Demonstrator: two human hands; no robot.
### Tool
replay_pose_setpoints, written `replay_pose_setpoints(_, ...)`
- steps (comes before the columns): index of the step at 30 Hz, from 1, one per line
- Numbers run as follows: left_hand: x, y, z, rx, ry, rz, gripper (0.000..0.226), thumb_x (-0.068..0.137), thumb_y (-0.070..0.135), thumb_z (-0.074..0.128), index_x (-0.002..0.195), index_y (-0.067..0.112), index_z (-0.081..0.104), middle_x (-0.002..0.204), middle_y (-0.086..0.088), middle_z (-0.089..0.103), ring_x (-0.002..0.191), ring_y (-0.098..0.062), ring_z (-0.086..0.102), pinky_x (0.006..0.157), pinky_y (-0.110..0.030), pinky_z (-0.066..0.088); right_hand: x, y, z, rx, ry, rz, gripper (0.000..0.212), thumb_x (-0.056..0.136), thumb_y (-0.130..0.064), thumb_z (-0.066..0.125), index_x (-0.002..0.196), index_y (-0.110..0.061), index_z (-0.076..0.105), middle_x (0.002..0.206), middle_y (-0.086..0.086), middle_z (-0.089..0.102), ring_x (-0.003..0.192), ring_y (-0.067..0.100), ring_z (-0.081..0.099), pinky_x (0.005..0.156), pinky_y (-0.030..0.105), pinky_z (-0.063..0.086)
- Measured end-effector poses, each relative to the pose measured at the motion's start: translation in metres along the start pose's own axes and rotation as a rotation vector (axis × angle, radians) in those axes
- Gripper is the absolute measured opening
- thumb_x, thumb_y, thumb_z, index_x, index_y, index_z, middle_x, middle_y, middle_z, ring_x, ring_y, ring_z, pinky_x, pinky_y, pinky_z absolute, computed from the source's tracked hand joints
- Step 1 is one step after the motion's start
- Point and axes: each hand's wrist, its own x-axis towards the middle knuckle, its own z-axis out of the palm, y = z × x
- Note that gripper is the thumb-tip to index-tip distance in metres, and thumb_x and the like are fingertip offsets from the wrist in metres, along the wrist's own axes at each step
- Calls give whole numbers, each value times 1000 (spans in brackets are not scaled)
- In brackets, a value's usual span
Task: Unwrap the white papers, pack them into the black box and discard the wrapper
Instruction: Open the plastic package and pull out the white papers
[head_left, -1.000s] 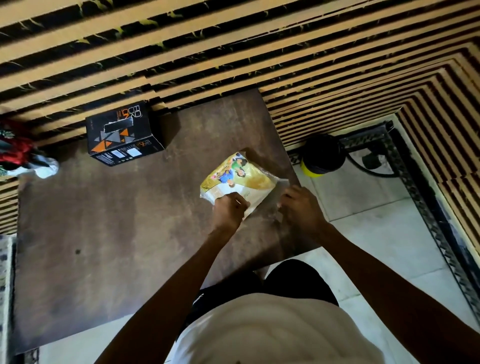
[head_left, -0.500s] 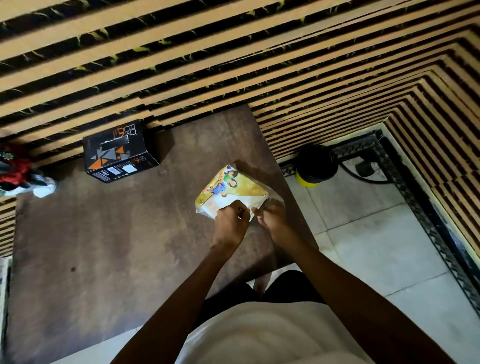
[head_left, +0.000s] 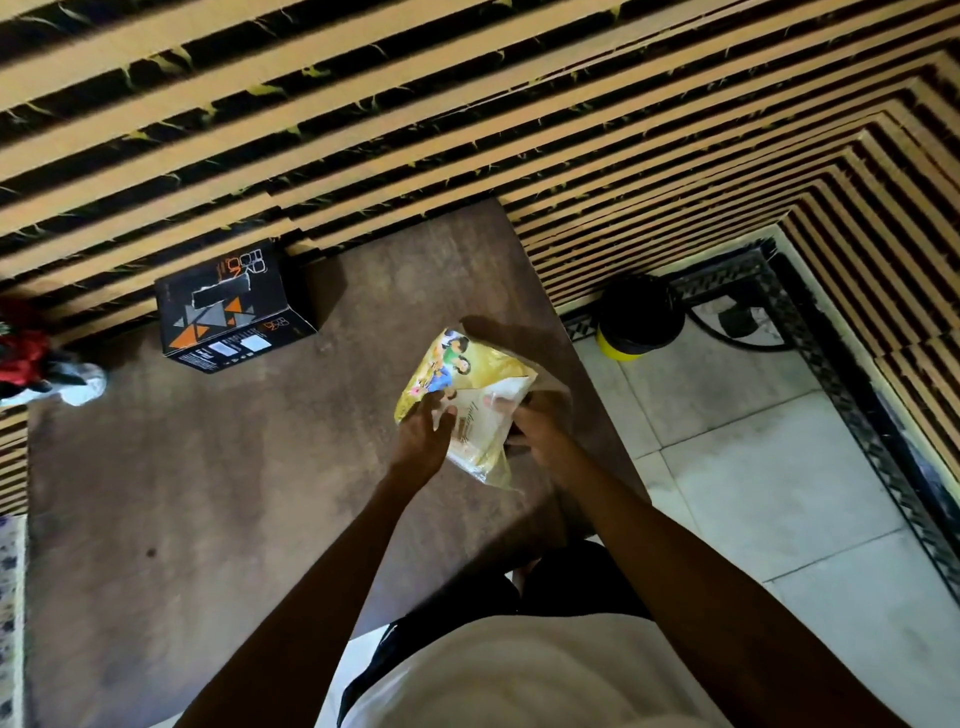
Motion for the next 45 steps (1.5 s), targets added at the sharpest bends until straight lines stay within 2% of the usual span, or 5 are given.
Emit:
replay_pose_setpoints(16, 62, -31, -24, -409, -85, -466, 14, 92, 6, 55, 96, -1, 66, 61, -2, 57, 63, -19, 56, 44, -15, 42, 1, -6, -21, -186, -112, -57, 48, 92, -18, 60, 135, -4, 43, 136, 16, 54, 122, 34, 54, 107, 52, 41)
replay_pose_setpoints(22, 63, -66, -36, -356, 190, -637, 32, 88, 17, 59, 117, 6, 65, 123, -19, 65, 115, -35, 60, 98, -40, 50, -10, -23, -58, -206, 15, -201, 41, 86, -5, 65, 125, -5, 53, 116, 16, 64, 92, 22, 65, 63, 28, 57)
replay_pose_setpoints(28, 55, -71, -42, -234, 405, -624, 28, 83, 22, 61, 105, 8, 71, 106, -25, 71, 100, -42, 65, 87, -43, 52, -23, -39, -118, 180, 521, -382, 54, 87, -3, 57, 138, -16, 44, 135, 14, 57, 116, 35, 59, 78, 54, 57)
replay_pose_setpoints(35, 57, -67, -15, -494, 334, -638, 28, 72, 29, 75, 96, 14, 73, 98, -16, 74, 88, -31, 71, 82, -47, 60, -55, -57, -109, 32, -166, -292, 50, 91, 0, 55, 139, -9, 44, 134, 16, 59, 122, 32, 59, 99, 52, 50)
replay_pose_setpoints(45, 62, -44, -1, -625, 233, -544, 9, 65, 19, 73, 64, 16, 65, 74, -15, 68, 67, -23, 62, 75, -53, 60, -8, 25, -90, -670, -54, -79, 65, 75, -20, 76, 134, -11, 51, 131, 15, 59, 120, 34, 57, 103, 49, 47)
